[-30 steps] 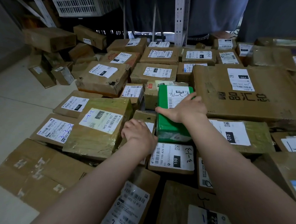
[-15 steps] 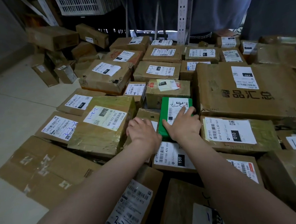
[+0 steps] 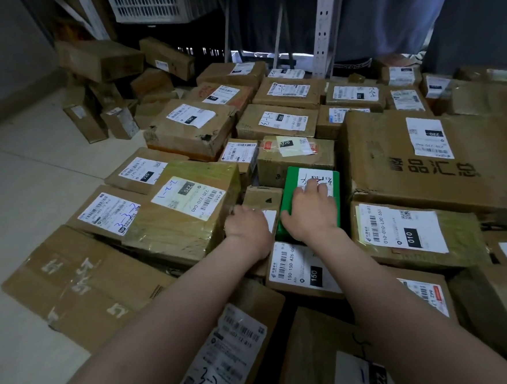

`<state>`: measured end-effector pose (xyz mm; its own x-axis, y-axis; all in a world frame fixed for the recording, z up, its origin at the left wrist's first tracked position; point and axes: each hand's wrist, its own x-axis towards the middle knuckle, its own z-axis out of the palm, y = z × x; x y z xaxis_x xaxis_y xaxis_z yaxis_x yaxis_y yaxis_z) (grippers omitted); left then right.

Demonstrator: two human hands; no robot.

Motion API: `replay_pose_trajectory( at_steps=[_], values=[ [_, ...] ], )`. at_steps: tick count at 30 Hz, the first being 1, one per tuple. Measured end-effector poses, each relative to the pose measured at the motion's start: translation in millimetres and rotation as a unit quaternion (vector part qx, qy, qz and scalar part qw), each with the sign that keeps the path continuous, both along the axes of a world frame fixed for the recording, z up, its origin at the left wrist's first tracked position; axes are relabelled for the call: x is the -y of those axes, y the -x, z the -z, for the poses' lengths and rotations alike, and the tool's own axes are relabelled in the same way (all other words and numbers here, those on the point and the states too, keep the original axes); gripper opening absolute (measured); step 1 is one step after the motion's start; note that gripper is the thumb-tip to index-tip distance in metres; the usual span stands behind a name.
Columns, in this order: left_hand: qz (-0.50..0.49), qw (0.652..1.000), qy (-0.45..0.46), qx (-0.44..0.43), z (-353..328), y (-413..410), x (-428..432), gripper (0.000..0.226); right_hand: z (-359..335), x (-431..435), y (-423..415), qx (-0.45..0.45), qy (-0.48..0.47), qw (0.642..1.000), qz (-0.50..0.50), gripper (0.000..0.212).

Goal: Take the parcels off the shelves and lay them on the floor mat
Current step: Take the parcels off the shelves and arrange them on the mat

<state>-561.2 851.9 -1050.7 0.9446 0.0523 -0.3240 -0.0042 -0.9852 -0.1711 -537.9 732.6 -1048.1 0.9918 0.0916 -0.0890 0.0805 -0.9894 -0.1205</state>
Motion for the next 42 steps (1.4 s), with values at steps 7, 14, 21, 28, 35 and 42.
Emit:
replay_pose_trajectory(
  at_steps=[7, 14, 21, 28, 35, 42],
  values=[
    [-0.046, 0.991, -0.003, 0.126, -54.7, -31.8, -41.8, 0.087, 6.0, -29.1, -5.3, -0.032, -0.053, 0.984, -0.169, 0.062],
    [-0.284, 0.952, 0.101, -0.061, -59.3, -53.1, -100.8, 0.141, 7.4, -50.7, -13.1, -0.12, -0.009, 0.983, -0.136, 0.047],
    [-0.222, 0.97, 0.043, -0.084, -46.9, -49.2, -101.6, 0.137, -19.9, -51.7, -18.2, -0.174, -0.042, 0.98, -0.09, 0.049],
    [-0.2, 0.964, 0.141, -0.107, -114.4, -22.6, -125.8, 0.129, -109.9, -69.5, -6.1, -0.2, -0.102, 0.973, -0.055, 0.053],
    [-0.209, 0.956, 0.187, -0.091, -242.8, 5.4, -166.1, 0.108, -246.6, -95.1, 5.3, -0.207, -0.17, 0.963, 0.002, 0.047],
    [-0.246, 0.946, 0.201, -0.058, -387.5, 31.0, -193.8, 0.08, -392.1, -114.1, 25.1, -0.201, -0.258, 0.942, 0.08, 0.048]
  ],
)
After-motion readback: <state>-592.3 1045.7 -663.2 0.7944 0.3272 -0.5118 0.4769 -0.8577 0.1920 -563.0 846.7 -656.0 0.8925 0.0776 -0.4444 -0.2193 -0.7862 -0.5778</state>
